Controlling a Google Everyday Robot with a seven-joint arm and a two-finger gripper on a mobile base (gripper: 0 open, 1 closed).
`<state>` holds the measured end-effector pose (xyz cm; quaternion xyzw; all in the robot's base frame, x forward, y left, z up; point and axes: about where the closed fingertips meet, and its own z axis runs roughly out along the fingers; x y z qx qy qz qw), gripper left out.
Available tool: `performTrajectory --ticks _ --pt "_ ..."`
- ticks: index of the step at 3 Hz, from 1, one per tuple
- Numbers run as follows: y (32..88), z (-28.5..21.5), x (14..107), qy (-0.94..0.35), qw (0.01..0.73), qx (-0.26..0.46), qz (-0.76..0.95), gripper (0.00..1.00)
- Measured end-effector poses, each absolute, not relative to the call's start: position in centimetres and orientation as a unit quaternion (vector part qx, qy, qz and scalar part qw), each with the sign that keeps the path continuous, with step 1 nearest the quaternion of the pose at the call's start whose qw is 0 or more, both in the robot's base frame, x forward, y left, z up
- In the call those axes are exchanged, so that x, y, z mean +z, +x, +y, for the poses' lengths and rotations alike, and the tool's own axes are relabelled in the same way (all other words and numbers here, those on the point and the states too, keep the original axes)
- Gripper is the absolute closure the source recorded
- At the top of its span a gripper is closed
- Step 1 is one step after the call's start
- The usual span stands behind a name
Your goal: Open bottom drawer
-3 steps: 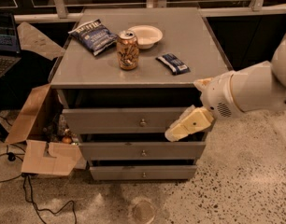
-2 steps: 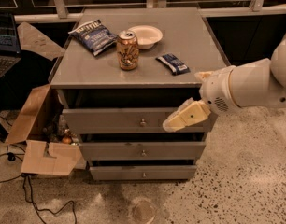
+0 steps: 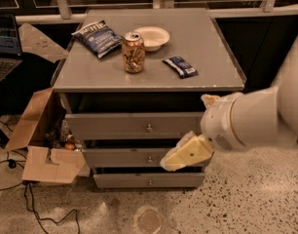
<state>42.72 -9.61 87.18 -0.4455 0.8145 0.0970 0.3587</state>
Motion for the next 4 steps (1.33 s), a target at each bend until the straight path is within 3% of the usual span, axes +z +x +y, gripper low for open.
performTrajectory --ticks 1,2,3,4 --pt "41.8 -8.7 82.9 -0.413 0.373 0.094 0.826 0.00" --pt "44.7 -9.2 79.5 -0.369 0.410 0.105 0.827 0.00" --pt "51.2 -11.9 75.7 -0.299 0.463 0.118 0.826 0.01" --pt "51.7 -12.2 74.3 -0.287 0.462 0.124 0.830 0.23"
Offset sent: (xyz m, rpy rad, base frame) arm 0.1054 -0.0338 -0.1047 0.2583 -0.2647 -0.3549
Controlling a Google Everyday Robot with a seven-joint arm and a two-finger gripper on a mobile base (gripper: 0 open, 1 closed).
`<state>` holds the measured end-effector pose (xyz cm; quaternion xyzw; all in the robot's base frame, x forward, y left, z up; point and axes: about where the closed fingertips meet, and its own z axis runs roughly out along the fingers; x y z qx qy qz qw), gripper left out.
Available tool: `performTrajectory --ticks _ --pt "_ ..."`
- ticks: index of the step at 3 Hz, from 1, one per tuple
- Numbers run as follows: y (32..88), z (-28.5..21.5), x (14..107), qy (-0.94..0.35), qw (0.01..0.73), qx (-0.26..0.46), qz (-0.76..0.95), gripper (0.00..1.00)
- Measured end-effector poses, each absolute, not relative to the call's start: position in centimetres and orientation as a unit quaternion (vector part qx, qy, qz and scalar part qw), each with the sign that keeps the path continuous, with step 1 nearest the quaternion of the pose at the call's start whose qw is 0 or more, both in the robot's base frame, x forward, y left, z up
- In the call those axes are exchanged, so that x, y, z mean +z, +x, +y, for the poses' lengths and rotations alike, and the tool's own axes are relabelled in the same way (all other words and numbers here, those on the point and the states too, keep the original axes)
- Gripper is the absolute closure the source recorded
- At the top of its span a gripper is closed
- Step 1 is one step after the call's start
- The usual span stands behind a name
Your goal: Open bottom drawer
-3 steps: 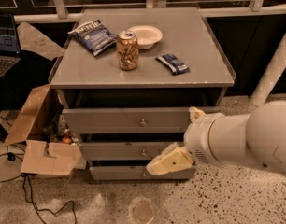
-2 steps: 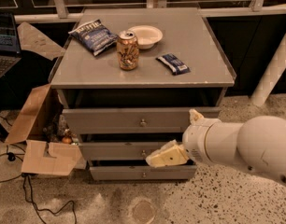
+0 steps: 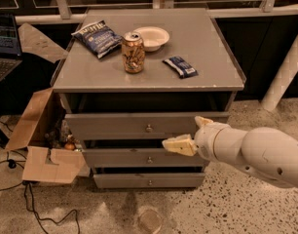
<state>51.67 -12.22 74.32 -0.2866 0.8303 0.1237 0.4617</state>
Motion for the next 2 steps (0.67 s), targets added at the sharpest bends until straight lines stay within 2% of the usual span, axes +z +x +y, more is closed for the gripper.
performTrajectory --ticks 2 --pt "51.67 -12.22 74.32 -0.287 0.462 0.124 0.830 0.70"
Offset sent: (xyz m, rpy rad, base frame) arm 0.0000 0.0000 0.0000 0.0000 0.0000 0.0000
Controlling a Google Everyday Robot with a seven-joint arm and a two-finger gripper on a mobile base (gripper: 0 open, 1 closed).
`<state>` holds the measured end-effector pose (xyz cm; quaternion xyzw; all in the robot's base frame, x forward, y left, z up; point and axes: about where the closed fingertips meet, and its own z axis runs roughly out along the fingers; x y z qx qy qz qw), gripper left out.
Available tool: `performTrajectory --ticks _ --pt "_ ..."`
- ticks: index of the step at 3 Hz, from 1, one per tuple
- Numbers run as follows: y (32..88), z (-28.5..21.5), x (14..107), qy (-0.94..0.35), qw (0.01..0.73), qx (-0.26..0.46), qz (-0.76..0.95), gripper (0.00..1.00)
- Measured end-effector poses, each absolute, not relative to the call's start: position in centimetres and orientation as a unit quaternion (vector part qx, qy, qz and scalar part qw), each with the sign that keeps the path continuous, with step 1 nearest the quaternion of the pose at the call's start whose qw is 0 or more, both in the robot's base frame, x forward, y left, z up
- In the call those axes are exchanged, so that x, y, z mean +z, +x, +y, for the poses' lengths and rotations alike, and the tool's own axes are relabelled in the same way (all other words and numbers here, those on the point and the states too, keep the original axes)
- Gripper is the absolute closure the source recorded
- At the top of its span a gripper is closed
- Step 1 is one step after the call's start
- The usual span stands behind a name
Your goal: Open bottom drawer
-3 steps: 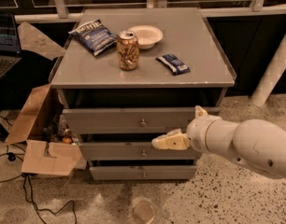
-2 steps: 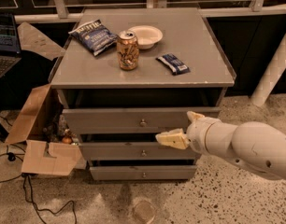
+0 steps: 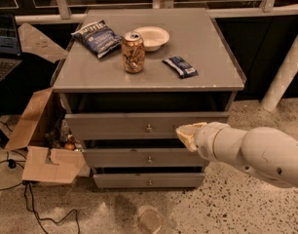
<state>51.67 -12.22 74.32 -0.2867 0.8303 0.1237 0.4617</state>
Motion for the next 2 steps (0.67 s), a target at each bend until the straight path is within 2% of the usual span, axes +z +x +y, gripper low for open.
performTrajectory --ticks 1,2 --pt "51.67 -12.22 74.33 -0.287 0.462 0.124 0.830 0.94" --pt "51.30 -11.66 75.22 -0.311 0.459 0.112 0.825 1.00"
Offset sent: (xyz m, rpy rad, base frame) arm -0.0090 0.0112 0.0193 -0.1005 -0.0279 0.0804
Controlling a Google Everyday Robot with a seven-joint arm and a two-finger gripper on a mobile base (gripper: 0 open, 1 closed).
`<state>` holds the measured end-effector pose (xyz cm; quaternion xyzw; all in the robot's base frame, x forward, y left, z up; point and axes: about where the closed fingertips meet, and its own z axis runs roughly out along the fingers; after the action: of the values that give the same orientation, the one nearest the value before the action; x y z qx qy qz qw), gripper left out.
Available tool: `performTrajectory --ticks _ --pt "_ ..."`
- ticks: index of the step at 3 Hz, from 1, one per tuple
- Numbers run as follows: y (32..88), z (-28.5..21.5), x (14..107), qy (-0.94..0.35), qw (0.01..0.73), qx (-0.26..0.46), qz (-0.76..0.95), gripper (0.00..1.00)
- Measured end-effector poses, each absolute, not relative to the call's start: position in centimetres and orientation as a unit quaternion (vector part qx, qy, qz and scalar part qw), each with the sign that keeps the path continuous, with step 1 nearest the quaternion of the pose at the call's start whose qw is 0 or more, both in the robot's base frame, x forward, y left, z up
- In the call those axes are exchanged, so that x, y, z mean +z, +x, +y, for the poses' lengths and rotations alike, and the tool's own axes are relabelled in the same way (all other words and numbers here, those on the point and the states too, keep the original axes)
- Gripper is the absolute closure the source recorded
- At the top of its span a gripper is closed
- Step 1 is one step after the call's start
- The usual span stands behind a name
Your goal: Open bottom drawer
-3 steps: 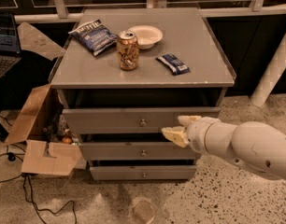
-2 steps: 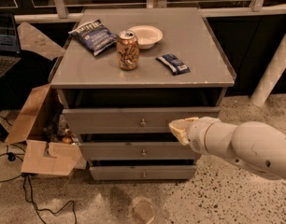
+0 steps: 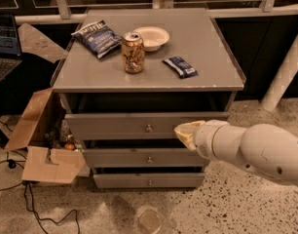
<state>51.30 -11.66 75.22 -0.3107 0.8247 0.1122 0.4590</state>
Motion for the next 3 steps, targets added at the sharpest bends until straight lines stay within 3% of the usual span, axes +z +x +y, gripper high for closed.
performTrajectory --ticks 1,3 --pt "51.4 -9.7 74.7 -0.335 0.458 0.130 0.813 1.00" --pt "53.0 -6.2 64.9 -0.299 0.442 0.223 0.816 1.00"
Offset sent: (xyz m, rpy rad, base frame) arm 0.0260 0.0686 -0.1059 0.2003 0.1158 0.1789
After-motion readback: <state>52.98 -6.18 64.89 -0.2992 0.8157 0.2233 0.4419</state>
